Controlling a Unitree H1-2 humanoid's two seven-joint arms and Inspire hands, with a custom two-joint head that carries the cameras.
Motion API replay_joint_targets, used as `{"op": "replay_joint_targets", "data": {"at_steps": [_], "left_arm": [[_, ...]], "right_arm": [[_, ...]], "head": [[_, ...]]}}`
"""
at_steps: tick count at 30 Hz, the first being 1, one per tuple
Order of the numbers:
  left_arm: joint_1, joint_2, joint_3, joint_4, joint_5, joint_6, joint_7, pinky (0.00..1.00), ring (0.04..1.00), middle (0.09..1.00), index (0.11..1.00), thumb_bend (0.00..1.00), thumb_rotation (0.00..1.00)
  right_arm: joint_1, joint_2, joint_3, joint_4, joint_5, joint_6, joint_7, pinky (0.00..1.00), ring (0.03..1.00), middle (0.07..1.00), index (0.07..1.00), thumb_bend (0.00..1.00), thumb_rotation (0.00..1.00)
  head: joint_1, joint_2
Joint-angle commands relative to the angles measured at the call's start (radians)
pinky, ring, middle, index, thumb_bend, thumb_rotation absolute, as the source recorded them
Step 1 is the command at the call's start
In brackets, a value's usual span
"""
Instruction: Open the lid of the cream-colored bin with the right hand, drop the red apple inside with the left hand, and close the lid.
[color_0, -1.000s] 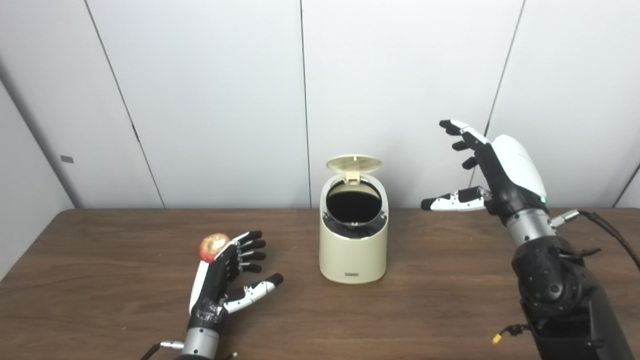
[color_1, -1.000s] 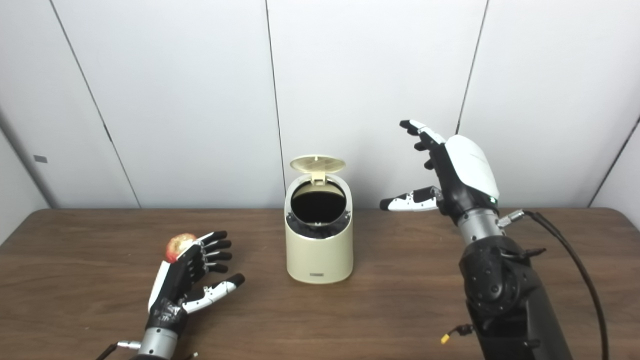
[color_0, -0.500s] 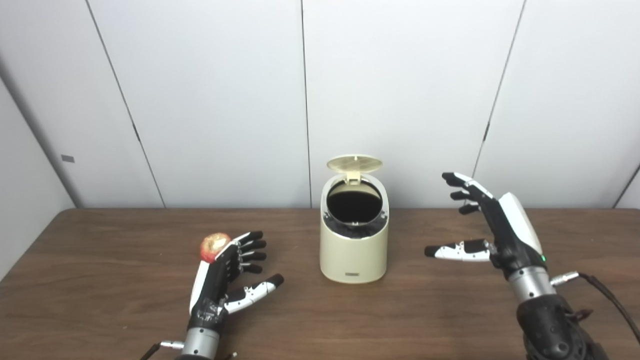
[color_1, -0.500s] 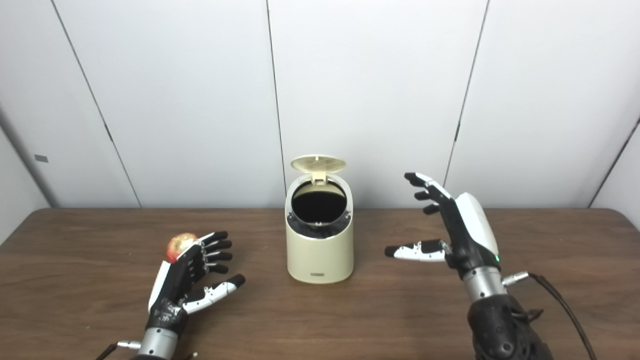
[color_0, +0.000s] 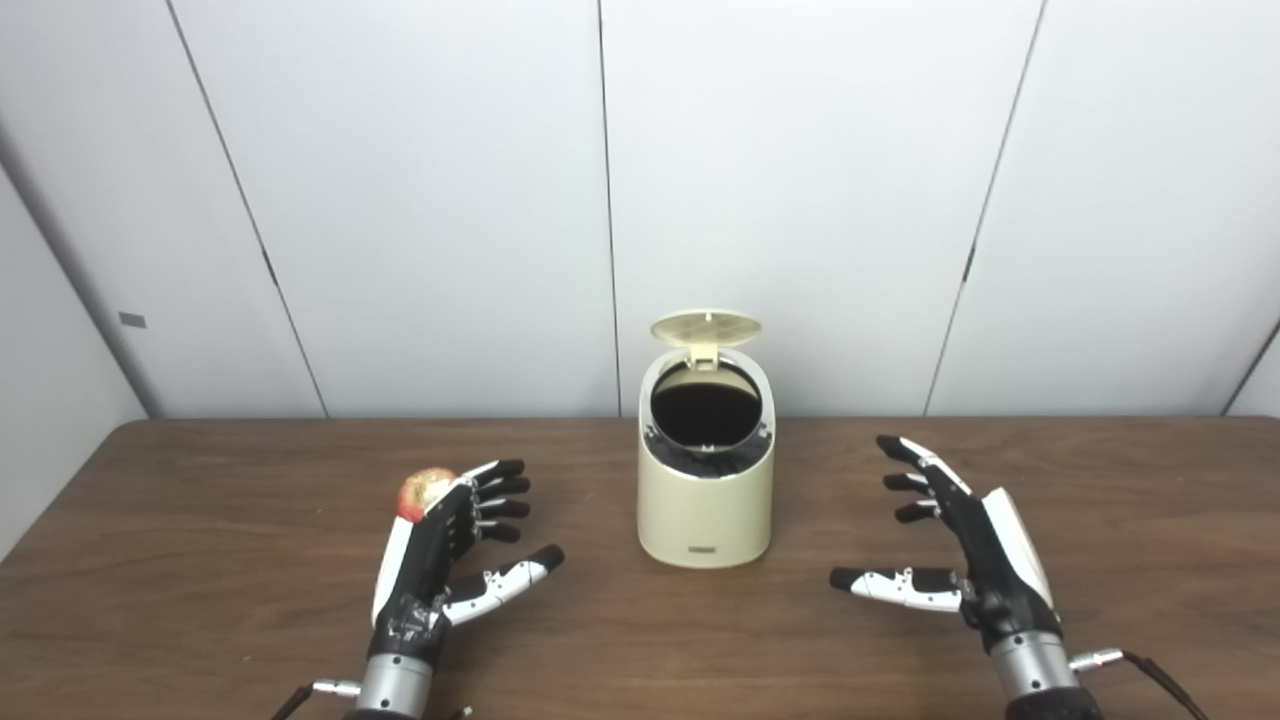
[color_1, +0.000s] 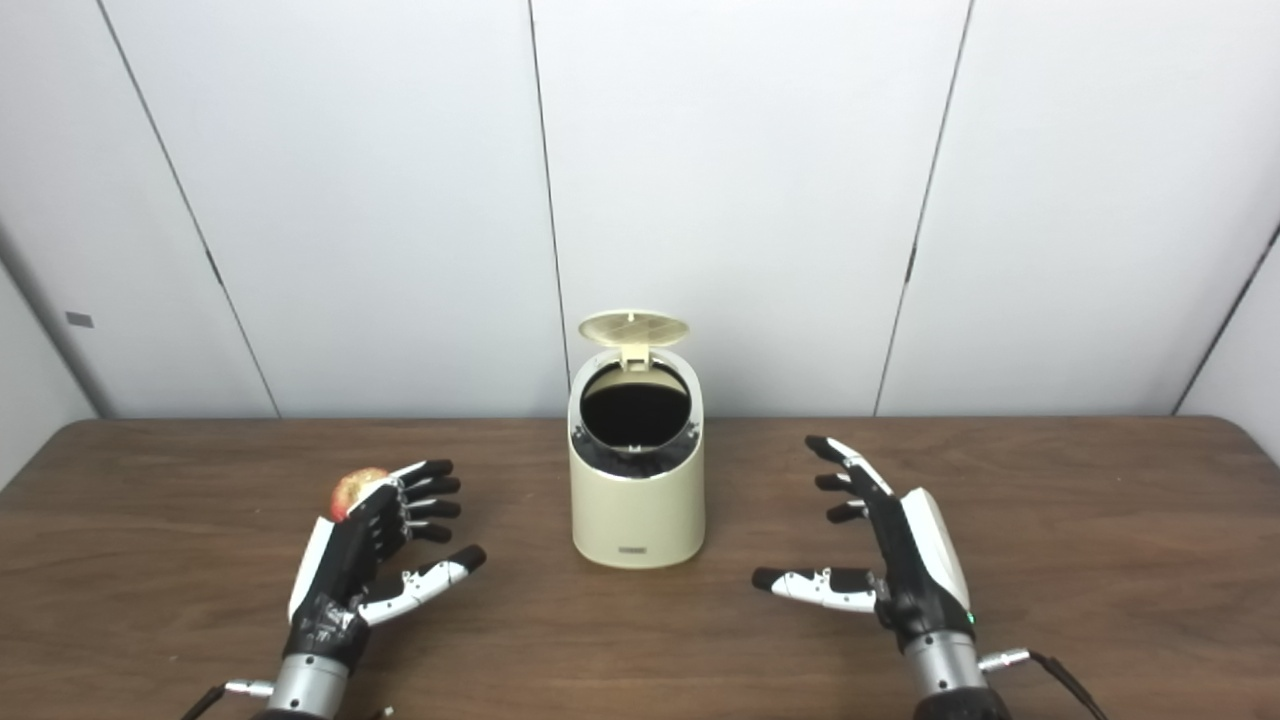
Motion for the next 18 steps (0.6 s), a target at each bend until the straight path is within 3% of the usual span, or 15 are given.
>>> {"op": "replay_joint_targets", "data": {"at_steps": [1,4,10,13,18], "left_arm": [[-0.013,0.012,0.006,-0.061,-0.010,-0.018,-0.004,0.59,0.680,0.740,0.772,0.72,0.08],[-0.011,0.011,0.003,-0.089,0.006,-0.006,0.000,0.58,0.668,0.726,0.763,0.70,0.05],[-0.018,0.024,0.011,-0.119,0.072,-0.057,0.031,0.57,0.678,0.732,0.768,0.71,0.03],[-0.026,0.035,0.029,-0.136,0.148,-0.068,0.076,0.62,0.711,0.753,0.778,0.70,0.06],[-0.047,0.063,0.084,-0.155,0.188,-0.042,0.123,0.66,0.765,0.783,0.800,0.73,0.08]], "right_arm": [[-0.020,0.001,-0.003,-0.023,0.006,-0.048,-0.024,0.62,0.770,0.866,0.860,0.80,0.20],[-0.020,-0.006,-0.010,-0.007,0.019,-0.063,-0.027,0.63,0.770,0.863,0.857,0.79,0.15],[-0.017,-0.029,-0.026,0.018,0.049,-0.096,-0.024,0.63,0.775,0.864,0.856,0.78,0.03],[-0.012,-0.032,-0.030,-0.004,0.052,-0.063,-0.011,0.66,0.773,0.868,0.861,0.78,0.01],[-0.009,-0.028,-0.032,-0.045,0.048,-0.009,0.007,0.67,0.773,0.872,0.859,0.79,0.00]], "head": [[0.020,-0.002],[0.075,-0.014],[0.167,-0.034],[0.195,-0.042],[0.216,-0.049]]}}
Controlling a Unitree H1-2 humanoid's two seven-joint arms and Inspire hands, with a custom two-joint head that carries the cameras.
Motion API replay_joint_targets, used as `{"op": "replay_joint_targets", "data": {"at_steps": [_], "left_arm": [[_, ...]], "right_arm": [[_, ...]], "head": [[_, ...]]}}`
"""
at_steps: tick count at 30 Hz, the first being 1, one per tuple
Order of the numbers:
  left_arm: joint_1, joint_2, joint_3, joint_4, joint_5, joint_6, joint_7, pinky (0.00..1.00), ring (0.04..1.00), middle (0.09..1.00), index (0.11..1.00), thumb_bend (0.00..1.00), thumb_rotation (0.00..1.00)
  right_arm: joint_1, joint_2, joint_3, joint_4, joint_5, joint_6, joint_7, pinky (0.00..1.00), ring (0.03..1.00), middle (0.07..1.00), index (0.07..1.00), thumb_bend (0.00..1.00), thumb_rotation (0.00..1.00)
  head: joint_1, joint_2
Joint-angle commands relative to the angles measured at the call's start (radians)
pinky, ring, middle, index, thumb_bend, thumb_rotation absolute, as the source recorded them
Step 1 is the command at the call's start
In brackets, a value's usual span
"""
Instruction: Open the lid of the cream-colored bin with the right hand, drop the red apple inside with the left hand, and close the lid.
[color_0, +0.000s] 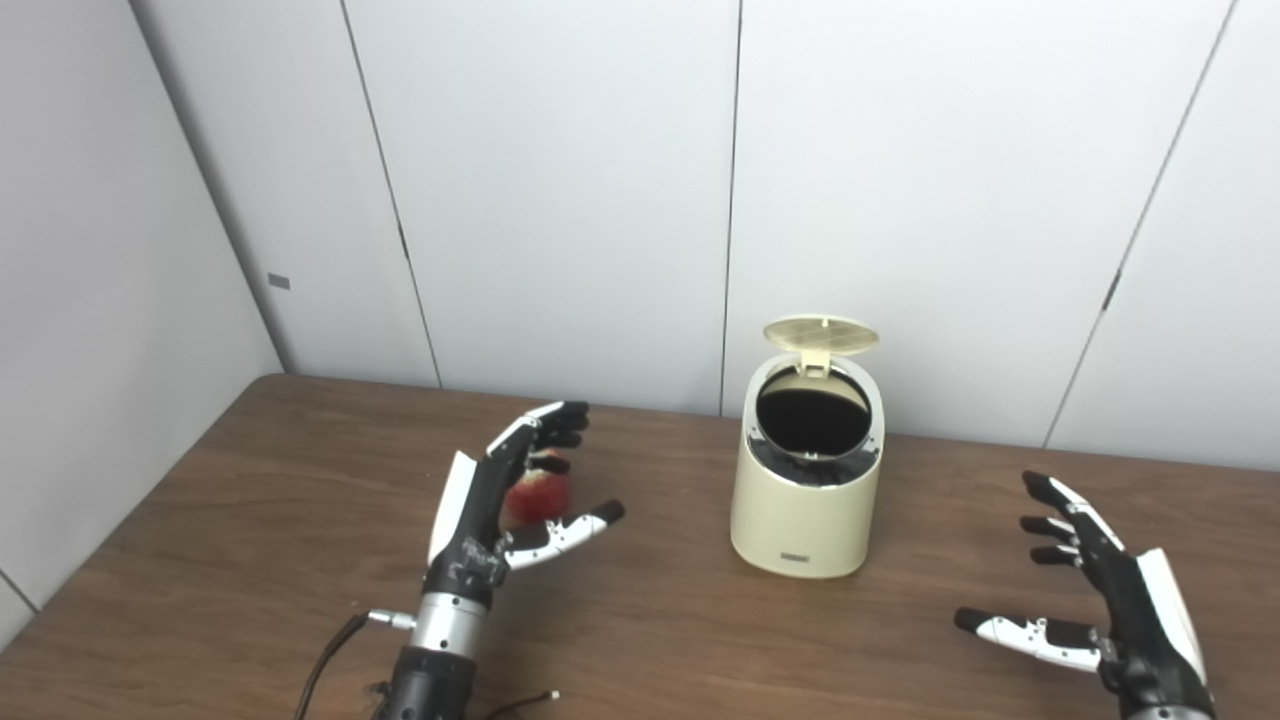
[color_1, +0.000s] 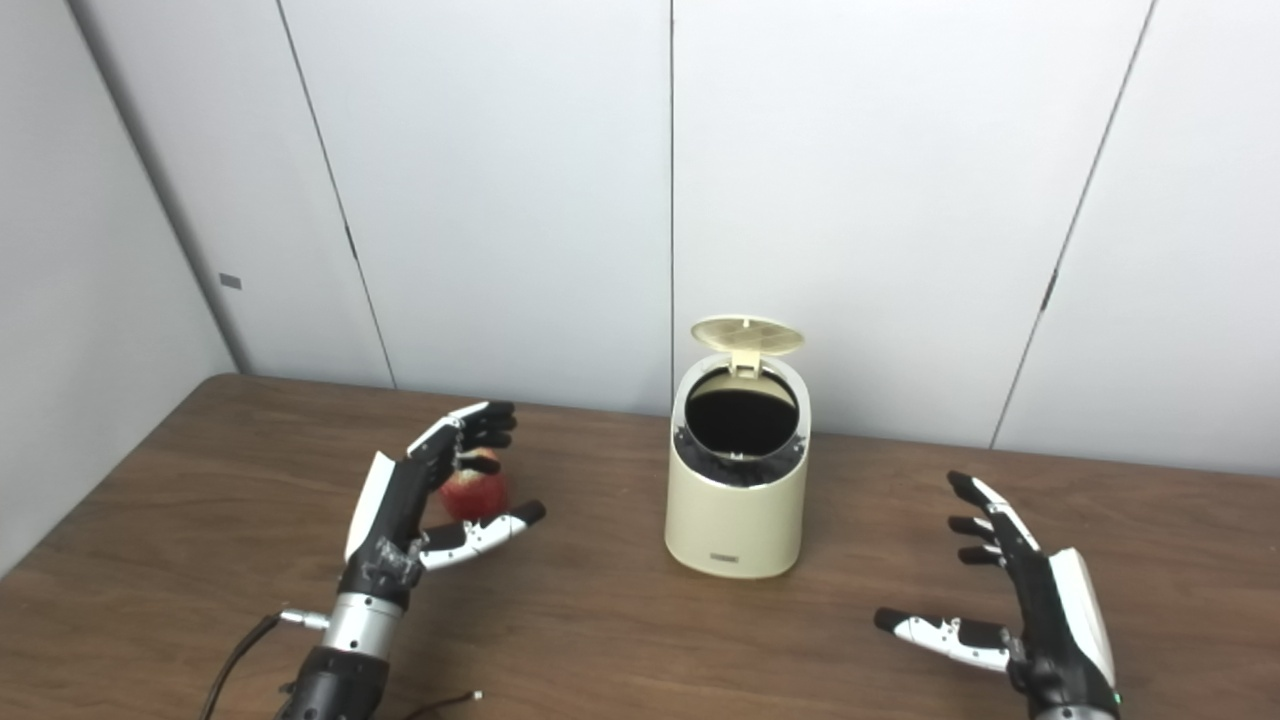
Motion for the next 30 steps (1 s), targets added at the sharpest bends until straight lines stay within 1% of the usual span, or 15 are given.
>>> {"op": "replay_joint_targets", "data": {"at_steps": [1,2,4,5,7,11,14,16,17,19,20,21,24,27,30], "left_arm": [[-0.051,0.036,0.030,-0.035,0.017,-0.010,0.036,0.67,0.777,0.789,0.806,0.73,0.10],[-0.056,0.041,0.042,-0.030,0.018,-0.007,0.043,0.69,0.786,0.791,0.807,0.74,0.12],[-0.063,0.045,0.057,-0.019,0.016,-0.005,0.054,0.72,0.792,0.790,0.803,0.75,0.12],[-0.065,0.048,0.063,-0.014,0.020,0.002,0.060,0.75,0.804,0.790,0.800,0.75,0.13],[-0.066,0.056,0.072,-0.003,0.030,0.008,0.070,0.78,0.833,0.800,0.810,0.74,0.14],[-0.072,0.074,0.076,0.012,0.059,0.042,0.084,0.82,0.869,0.834,0.846,0.72,0.12],[-0.088,0.094,0.071,0.040,0.093,0.069,0.088,0.85,0.891,0.856,0.866,0.73,0.13],[-0.100,0.110,0.064,0.063,0.105,0.091,0.082,0.91,0.910,0.874,0.878,0.76,0.12],[-0.107,0.118,0.059,0.074,0.116,0.111,0.077,0.92,0.922,0.887,0.890,0.77,0.15],[-0.119,0.133,0.046,0.095,0.132,0.143,0.067,0.90,0.926,0.895,0.900,0.80,0.19],[-0.126,0.142,0.037,0.109,0.139,0.156,0.062,0.90,0.930,0.899,0.907,0.84,0.23],[-0.130,0.149,0.029,0.116,0.142,0.164,0.060,0.90,0.930,0.899,0.910,0.86,0.25],[-0.147,0.170,-0.004,0.157,0.165,0.194,0.050,0.90,0.944,0.905,0.922,0.90,0.31],[-0.163,0.182,-0.029,0.198,0.183,0.209,0.053,0.88,0.965,0.910,0.926,0.93,0.30],[-0.175,0.184,-0.043,0.232,0.188,0.224,0.056,0.91,0.996,0.917,0.937,0.94,0.30]], "right_arm": [[-0.028,-0.003,-0.007,-0.047,0.008,0.007,0.000,0.66,0.767,0.870,0.856,0.79,0.00],[-0.028,-0.001,-0.006,-0.053,0.009,0.012,0.002,0.66,0.762,0.866,0.852,0.79,0.00],[-0.028,0.000,-0.004,-0.059,0.008,0.015,0.005,0.65,0.756,0.862,0.849,0.79,0.00],[-0.028,-0.001,-0.001,-0.062,0.005,0.016,0.006,0.64,0.749,0.857,0.847,0.79,0.00],[-0.028,0.000,0.000,-0.069,0.003,0.020,0.010,0.63,0.744,0.853,0.845,0.79,0.00],[-0.025,0.004,0.001,-0.090,-0.002,0.040,0.015,0.62,0.738,0.852,0.842,0.79,0.00],[-0.022,0.006,0.001,-0.109,-0.003,0.059,0.018,0.63,0.739,0.853,0.841,0.79,0.00],[-0.020,0.005,0.000,-0.120,-0.001,0.064,0.021,0.63,0.738,0.851,0.839,0.79,0.00],[-0.019,0.005,0.000,-0.124,0.000,0.066,0.022,0.63,0.740,0.851,0.839,0.79,0.00],[-0.017,0.004,0.001,-0.132,0.000,0.072,0.025,0.63,0.738,0.851,0.838,0.79,0.00],[-0.016,0.003,0.002,-0.137,-0.002,0.076,0.026,0.63,0.737,0.851,0.836,0.80,0.00],[-0.015,0.002,0.002,-0.140,-0.002,0.080,0.027,0.63,0.737,0.851,0.835,0.80,0.00],[-0.012,0.000,0.002,-0.156,-0.001,0.101,0.037,0.63,0.742,0.856,0.836,0.80,0.00],[-0.010,-0.001,0.000,-0.164,0.001,0.103,0.044,0.62,0.742,0.855,0.835,0.80,0.00],[-0.008,-0.002,-0.001,-0.169,0.000,0.107,0.047,0.63,0.744,0.858,0.837,0.80,0.00]], "head": [[0.005,-0.001],[0.006,-0.002],[0.009,-0.004],[0.010,-0.004],[0.011,-0.005],[0.010,-0.005],[0.010,-0.005],[0.007,-0.002],[0.007,-0.002],[0.006,0.000],[0.006,0.000],[0.006,0.000],[0.003,0.003],[0.002,0.004],[0.000,0.004]]}}
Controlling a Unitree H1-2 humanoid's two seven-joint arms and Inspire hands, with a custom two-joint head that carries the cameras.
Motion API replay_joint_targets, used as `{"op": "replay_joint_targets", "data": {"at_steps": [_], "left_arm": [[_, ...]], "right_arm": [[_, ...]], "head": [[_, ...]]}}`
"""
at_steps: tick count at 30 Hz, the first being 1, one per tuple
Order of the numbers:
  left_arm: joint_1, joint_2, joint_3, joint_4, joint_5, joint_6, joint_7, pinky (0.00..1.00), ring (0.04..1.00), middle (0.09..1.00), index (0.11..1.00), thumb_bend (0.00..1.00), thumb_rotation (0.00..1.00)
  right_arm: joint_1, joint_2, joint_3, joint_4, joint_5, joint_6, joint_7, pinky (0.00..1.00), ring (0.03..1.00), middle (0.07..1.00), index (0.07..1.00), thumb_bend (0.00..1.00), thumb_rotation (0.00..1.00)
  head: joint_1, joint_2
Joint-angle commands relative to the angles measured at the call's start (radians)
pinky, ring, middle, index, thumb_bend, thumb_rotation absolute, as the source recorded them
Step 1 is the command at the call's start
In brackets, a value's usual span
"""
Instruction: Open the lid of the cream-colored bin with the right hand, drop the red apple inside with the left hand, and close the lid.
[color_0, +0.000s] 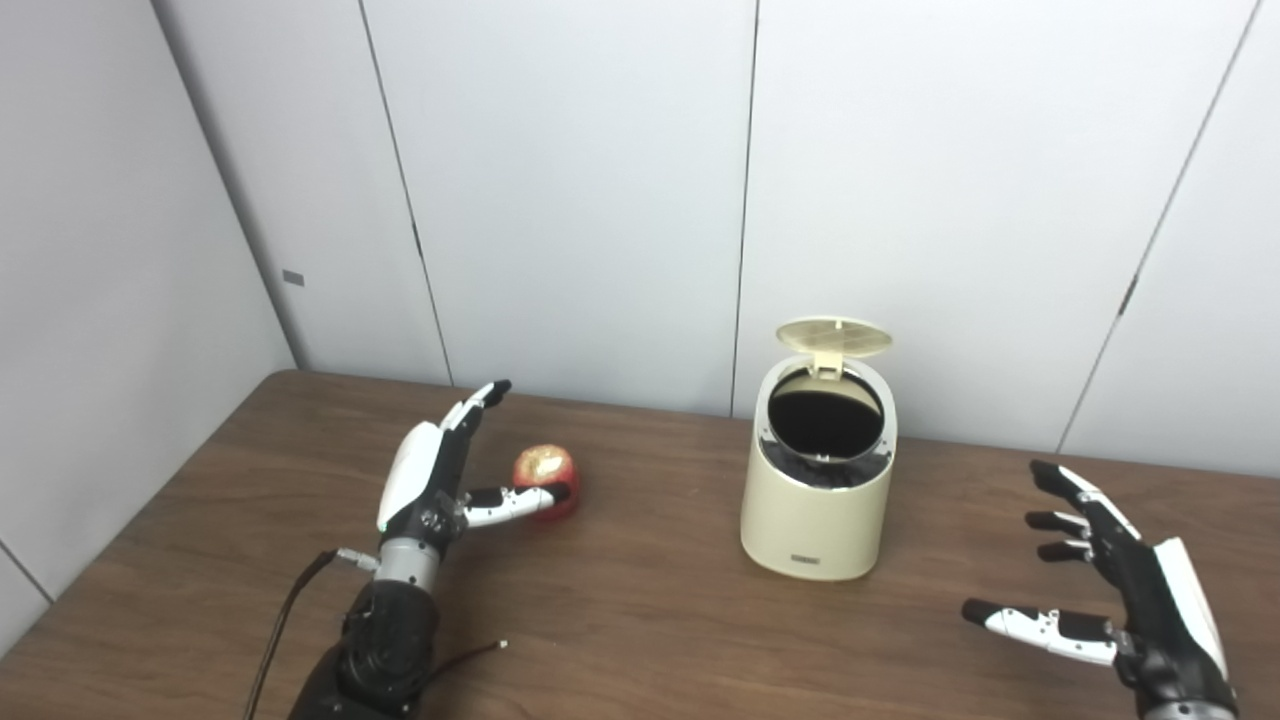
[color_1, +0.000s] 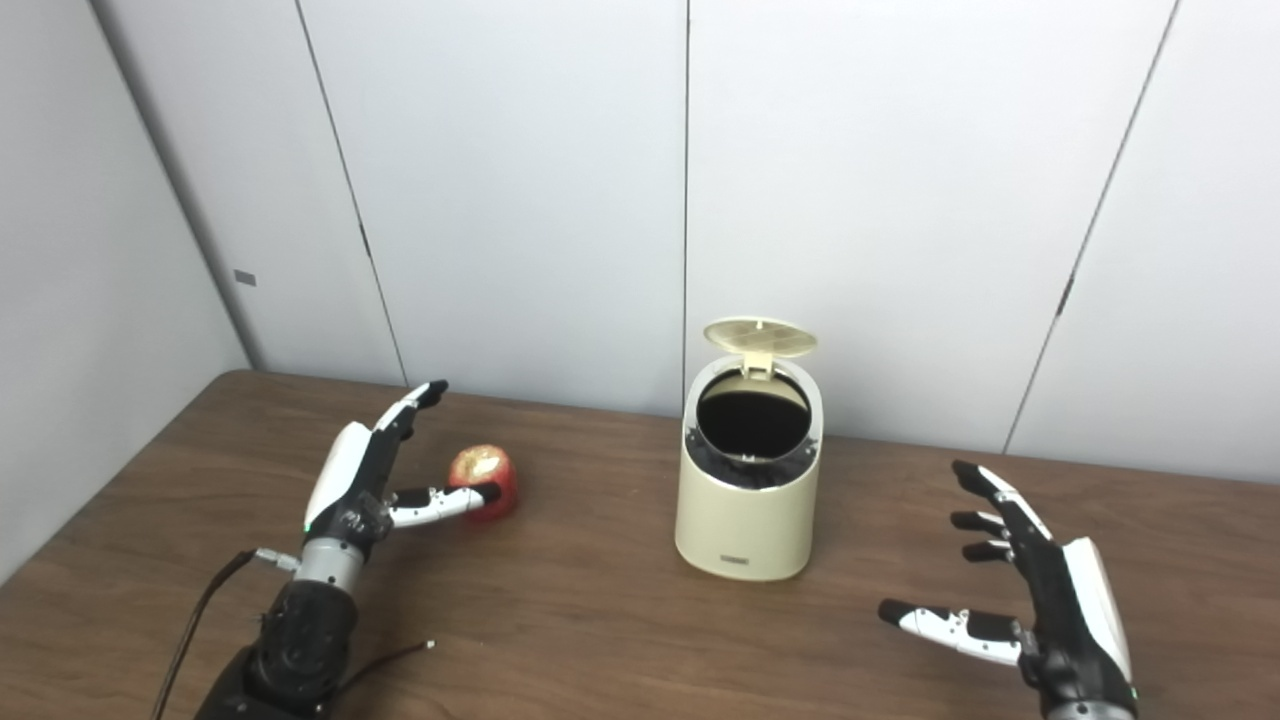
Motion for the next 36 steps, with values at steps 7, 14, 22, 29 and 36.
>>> {"op": "replay_joint_targets", "data": {"at_steps": [7,14,22,29,36], "left_arm": [[-0.071,0.026,-0.036,0.057,0.019,-0.005,0.013,0.91,0.992,0.920,0.944,0.91,0.31],[-0.076,0.015,-0.062,0.107,0.029,-0.002,0.044,0.86,0.954,0.880,0.920,0.93,0.29],[-0.088,0.012,-0.088,0.190,0.035,-0.030,0.103,0.83,0.922,0.856,0.905,0.90,0.29],[-0.089,0.002,-0.092,0.220,0.028,-0.047,0.129,0.80,0.859,0.785,0.841,0.87,0.26],[-0.083,0.008,-0.106,0.219,0.044,-0.046,0.134,0.84,0.757,0.656,0.715,0.81,0.15]], "right_arm": [[-0.014,-0.004,-0.006,-0.067,-0.006,0.008,-0.001,0.63,0.739,0.850,0.833,0.80,0.00],[-0.010,-0.003,-0.005,-0.080,-0.010,0.013,0.000,0.64,0.745,0.852,0.832,0.80,0.00],[-0.010,0.002,-0.003,-0.092,-0.007,0.026,0.004,0.64,0.746,0.855,0.835,0.79,0.00],[-0.010,0.006,-0.002,-0.102,-0.005,0.030,0.004,0.64,0.744,0.853,0.834,0.78,0.00],[-0.009,0.008,-0.002,-0.121,-0.007,0.047,0.010,0.63,0.748,0.854,0.836,0.77,0.00]], "head": [[-0.007,0.010],[-0.013,0.014],[-0.017,0.022],[-0.022,0.026],[-0.023,0.037]]}}
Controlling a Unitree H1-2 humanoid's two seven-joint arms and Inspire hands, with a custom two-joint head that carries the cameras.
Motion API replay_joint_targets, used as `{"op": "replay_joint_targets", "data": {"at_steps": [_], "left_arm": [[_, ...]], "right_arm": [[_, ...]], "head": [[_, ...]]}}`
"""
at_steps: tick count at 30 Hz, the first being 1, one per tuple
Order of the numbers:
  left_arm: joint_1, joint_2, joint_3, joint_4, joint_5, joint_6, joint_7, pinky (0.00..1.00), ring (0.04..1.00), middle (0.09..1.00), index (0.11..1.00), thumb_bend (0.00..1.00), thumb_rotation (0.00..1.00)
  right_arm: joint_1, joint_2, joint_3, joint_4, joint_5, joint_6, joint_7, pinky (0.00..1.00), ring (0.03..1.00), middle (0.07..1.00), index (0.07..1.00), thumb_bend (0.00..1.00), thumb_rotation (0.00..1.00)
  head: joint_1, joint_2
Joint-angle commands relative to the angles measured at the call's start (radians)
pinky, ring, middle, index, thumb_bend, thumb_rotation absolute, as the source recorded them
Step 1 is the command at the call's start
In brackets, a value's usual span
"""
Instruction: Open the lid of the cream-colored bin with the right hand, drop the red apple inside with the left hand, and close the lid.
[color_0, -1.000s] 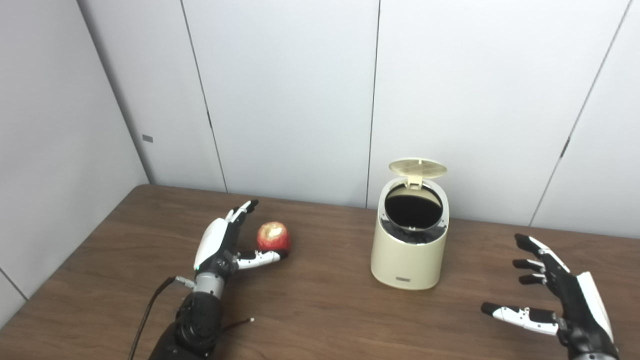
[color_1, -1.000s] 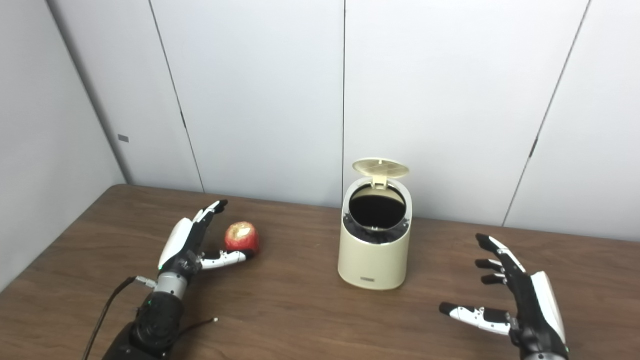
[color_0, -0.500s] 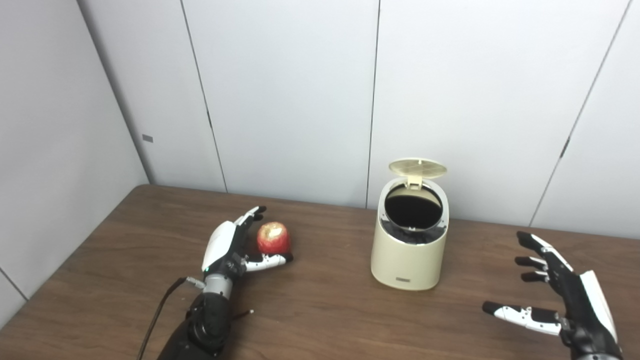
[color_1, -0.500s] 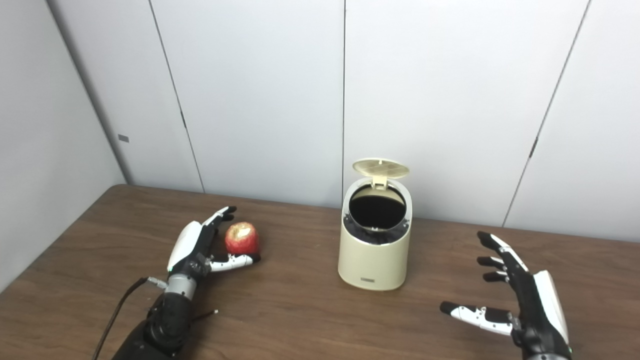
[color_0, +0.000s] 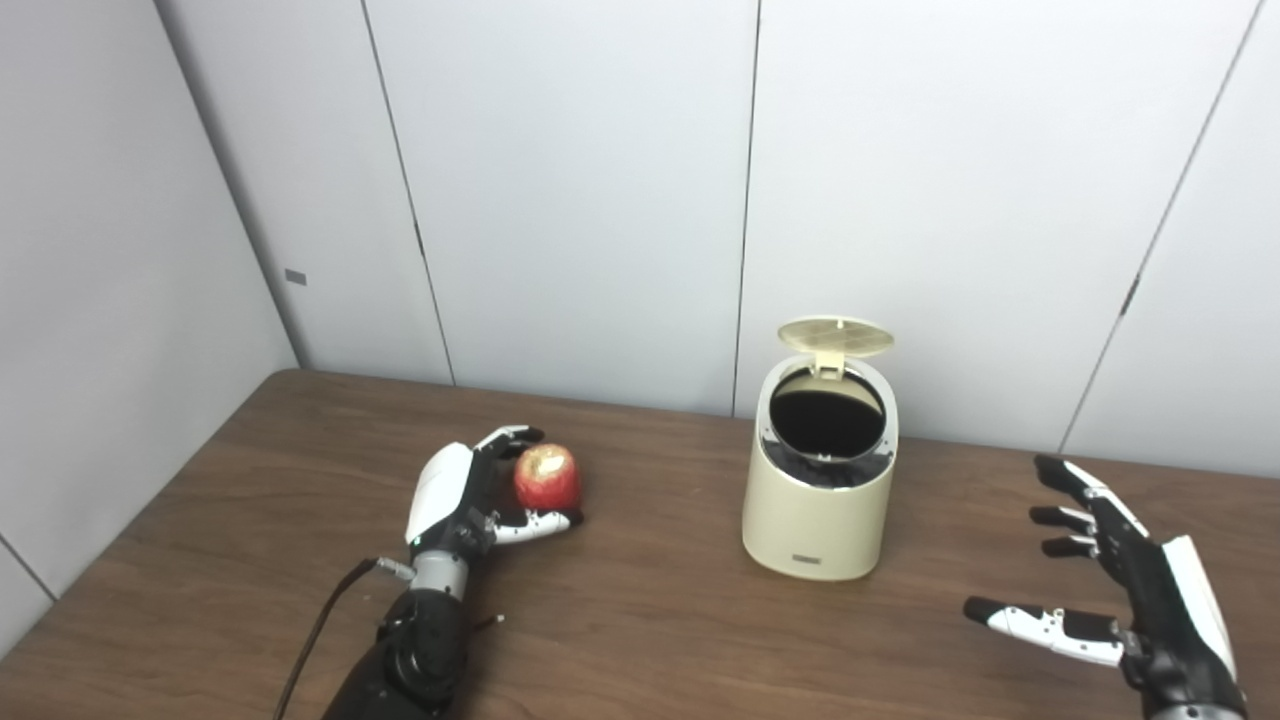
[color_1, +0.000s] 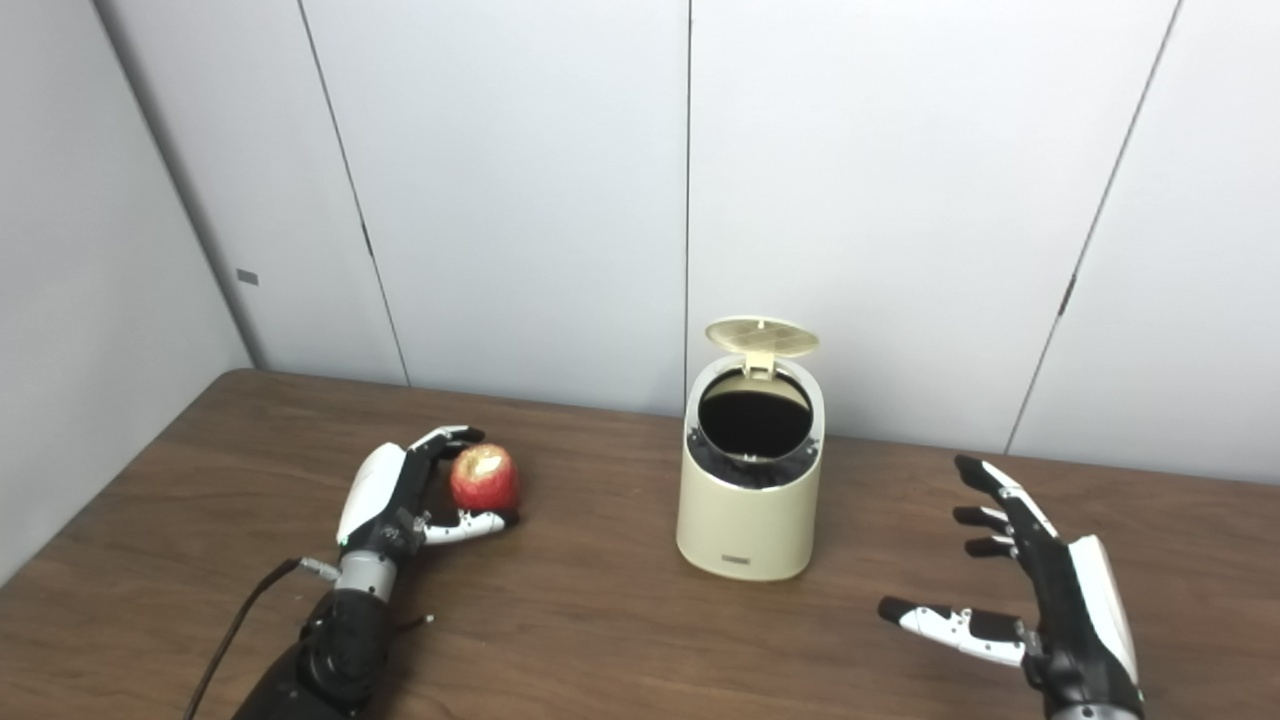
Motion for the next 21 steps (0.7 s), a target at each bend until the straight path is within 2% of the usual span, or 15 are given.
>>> {"op": "replay_joint_targets", "data": {"at_steps": [1,4,5,6,7,9,14,21], "left_arm": [[-0.016,0.015,-0.014,0.002,0.014,0.005,-0.008,0.85,0.750,0.645,0.700,0.80,0.15],[-0.011,0.028,-0.033,-0.001,0.032,0.020,-0.015,0.90,0.724,0.603,0.634,0.78,0.12],[-0.010,0.029,-0.036,-0.001,0.033,0.022,-0.015,0.91,0.716,0.586,0.566,0.66,0.09],[-0.009,0.031,-0.040,0.000,0.033,0.019,-0.015,0.92,0.711,0.575,0.524,0.58,0.08],[-0.008,0.034,-0.045,0.001,0.035,0.017,-0.015,0.91,0.699,0.534,0.509,0.55,0.04],[-0.006,0.037,-0.051,0.003,0.037,0.020,-0.016,0.93,0.692,0.498,0.494,0.53,0.01],[-0.003,0.038,-0.060,-0.005,0.050,0.047,-0.022,0.97,0.713,0.515,0.458,0.52,0.00],[-0.002,0.035,-0.066,-0.006,0.065,-0.003,0.032,0.93,0.674,0.510,0.460,0.52,0.00]], "right_arm": [[-0.024,0.000,-0.003,-0.049,-0.006,0.001,-0.001,0.64,0.749,0.855,0.836,0.77,0.00],[-0.026,-0.001,-0.001,-0.052,-0.010,0.006,-0.003,0.63,0.748,0.854,0.834,0.77,0.00],[-0.026,-0.001,-0.001,-0.052,-0.012,0.006,-0.003,0.63,0.749,0.854,0.834,0.77,0.00],[-0.026,-0.001,-0.001,-0.053,-0.011,0.008,-0.002,0.63,0.749,0.855,0.834,0.77,0.00],[-0.027,-0.001,-0.001,-0.053,-0.009,0.009,-0.001,0.63,0.750,0.856,0.836,0.77,0.00],[-0.028,0.001,-0.003,-0.054,-0.004,0.008,-0.001,0.63,0.750,0.857,0.836,0.77,0.00],[-0.028,0.001,-0.001,-0.054,-0.005,0.007,-0.002,0.63,0.755,0.858,0.836,0.77,0.00],[-0.031,0.003,0.003,-0.034,-0.008,-0.004,-0.009,0.63,0.754,0.856,0.837,0.76,0.00]], "head": [[0.001,0.005],[0.001,0.005],[0.001,0.005],[0.001,0.005],[0.001,0.012],[0.001,0.012],[0.002,0.017],[-0.007,0.012]]}}
